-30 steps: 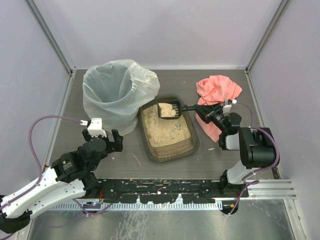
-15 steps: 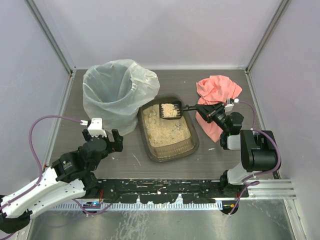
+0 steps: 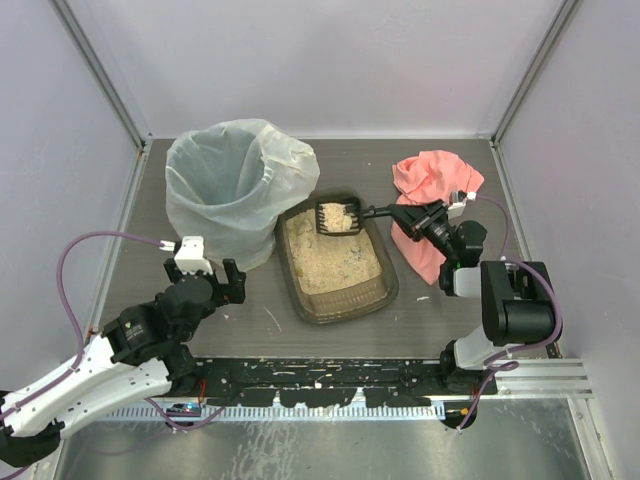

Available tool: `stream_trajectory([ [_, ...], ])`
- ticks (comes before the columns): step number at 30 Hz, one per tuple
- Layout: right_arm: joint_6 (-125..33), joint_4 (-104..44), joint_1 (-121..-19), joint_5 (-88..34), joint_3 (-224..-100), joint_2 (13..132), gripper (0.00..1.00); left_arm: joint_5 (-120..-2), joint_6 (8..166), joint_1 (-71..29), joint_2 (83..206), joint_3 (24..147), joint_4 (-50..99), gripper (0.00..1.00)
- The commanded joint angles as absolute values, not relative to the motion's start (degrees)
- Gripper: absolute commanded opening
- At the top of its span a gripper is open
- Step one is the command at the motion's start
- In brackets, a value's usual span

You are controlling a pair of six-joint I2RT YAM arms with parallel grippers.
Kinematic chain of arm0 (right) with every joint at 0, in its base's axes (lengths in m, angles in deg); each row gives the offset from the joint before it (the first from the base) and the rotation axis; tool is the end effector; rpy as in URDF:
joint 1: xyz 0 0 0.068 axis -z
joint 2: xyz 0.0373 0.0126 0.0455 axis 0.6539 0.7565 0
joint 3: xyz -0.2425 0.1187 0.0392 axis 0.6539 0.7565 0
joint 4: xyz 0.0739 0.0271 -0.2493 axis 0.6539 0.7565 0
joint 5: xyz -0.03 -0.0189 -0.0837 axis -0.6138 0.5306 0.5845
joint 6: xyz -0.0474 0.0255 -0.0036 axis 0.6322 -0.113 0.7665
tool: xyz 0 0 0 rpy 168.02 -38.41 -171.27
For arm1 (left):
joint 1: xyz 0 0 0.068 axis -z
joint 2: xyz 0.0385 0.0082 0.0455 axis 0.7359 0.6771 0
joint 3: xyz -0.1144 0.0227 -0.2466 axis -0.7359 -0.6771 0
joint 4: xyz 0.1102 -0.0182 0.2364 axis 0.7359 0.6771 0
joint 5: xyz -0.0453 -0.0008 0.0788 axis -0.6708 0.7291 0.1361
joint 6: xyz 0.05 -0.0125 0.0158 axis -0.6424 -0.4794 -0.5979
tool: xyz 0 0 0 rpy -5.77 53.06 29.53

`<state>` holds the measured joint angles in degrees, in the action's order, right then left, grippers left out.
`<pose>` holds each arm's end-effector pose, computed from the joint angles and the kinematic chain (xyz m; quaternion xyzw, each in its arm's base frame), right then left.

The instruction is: Clean the litter box

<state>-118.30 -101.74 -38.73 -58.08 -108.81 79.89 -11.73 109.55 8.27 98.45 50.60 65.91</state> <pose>0.2687 0.0125 0.1864 0.2289 0.6438 0.6089 0.4030 0.0814 -0.0778 0.2835 -0.0124 0.8349 -0.1029 0.5406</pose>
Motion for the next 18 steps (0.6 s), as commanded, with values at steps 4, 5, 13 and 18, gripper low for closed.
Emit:
stream_trajectory([
  [4,-116.43,-105.07,-40.60,-62.61,-112.29,79.53,0.01,-11.08,110.37,8.46,97.60,50.83,65.00,0.98],
  [5,-118.22,-107.73,-40.47,-61.20,-111.58,79.98,0.01,-10.86,110.31,8.43,97.66,50.51,64.58,0.98],
  [13,-123.55,-110.83,-37.54,-56.94,-108.39,81.12,0.01,-10.25,109.85,8.43,97.79,50.43,64.43,0.98],
  [18,-119.09,-108.34,-39.98,-61.85,-110.66,80.71,0.01,-10.66,110.37,8.45,97.69,50.90,64.95,0.98],
])
